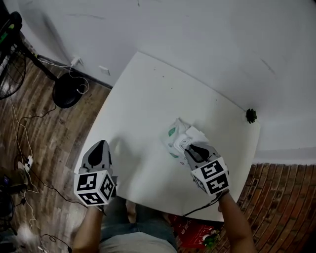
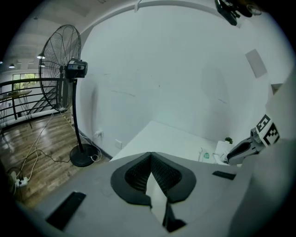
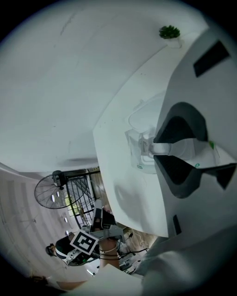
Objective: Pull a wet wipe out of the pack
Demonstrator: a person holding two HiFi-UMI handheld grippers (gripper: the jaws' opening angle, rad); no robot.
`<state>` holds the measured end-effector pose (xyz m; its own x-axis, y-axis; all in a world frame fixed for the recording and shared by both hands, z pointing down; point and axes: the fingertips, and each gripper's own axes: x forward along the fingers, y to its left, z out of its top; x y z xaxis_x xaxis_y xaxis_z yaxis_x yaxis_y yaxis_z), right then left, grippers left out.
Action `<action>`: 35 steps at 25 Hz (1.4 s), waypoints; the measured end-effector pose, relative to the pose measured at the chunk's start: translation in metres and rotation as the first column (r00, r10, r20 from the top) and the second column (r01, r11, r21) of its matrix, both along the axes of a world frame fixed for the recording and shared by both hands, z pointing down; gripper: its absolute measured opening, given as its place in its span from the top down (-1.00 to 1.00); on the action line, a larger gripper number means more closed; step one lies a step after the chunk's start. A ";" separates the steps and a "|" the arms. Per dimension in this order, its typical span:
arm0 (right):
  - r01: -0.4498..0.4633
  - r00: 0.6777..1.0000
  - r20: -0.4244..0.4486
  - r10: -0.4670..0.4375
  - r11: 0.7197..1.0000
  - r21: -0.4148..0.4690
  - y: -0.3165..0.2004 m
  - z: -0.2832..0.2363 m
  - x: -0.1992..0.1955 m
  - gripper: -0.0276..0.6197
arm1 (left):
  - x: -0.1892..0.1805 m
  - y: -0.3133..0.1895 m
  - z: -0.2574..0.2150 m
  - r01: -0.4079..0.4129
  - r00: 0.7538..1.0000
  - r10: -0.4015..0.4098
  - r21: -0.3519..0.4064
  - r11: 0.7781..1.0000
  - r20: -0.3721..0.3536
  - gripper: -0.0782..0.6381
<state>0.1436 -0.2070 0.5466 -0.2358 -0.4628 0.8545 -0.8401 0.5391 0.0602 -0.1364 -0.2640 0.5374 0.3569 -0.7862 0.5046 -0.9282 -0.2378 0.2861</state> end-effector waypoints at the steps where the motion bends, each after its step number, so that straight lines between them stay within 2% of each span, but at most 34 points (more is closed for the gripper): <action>1: 0.000 1.000 -0.005 0.000 1.000 -0.009 -0.001 0.002 -0.001 0.66 | -0.002 0.000 0.001 0.006 1.000 -0.006 -0.003 1.000 -0.002 0.78; 9: -0.024 0.999 -0.033 0.022 0.998 -0.055 -0.007 0.011 0.002 0.66 | -0.015 -0.002 0.007 0.024 1.000 -0.024 -0.018 1.000 -0.001 0.78; 17: 0.000 0.999 -0.033 -0.005 0.990 -0.144 -0.005 0.019 -0.005 0.68 | -0.023 -0.004 0.010 0.043 0.999 -0.043 -0.031 0.999 -0.002 0.78; 22: -0.004 0.999 -0.050 -0.004 0.988 -0.157 -0.008 0.022 0.000 0.69 | -0.023 -0.005 0.012 0.042 0.999 -0.042 -0.036 0.998 -0.001 0.78; 35: 0.088 0.993 -0.061 -0.103 0.973 -0.215 -0.009 0.035 -0.006 0.81 | -0.025 -0.006 0.019 0.058 0.998 -0.058 -0.054 0.997 0.004 0.78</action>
<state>0.1378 -0.2165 0.5820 -0.2054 -0.2479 0.9468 -0.7819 0.6233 -0.0064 -0.1612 -0.2696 0.5567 0.3103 -0.7770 0.5477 -0.9407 -0.1677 0.2950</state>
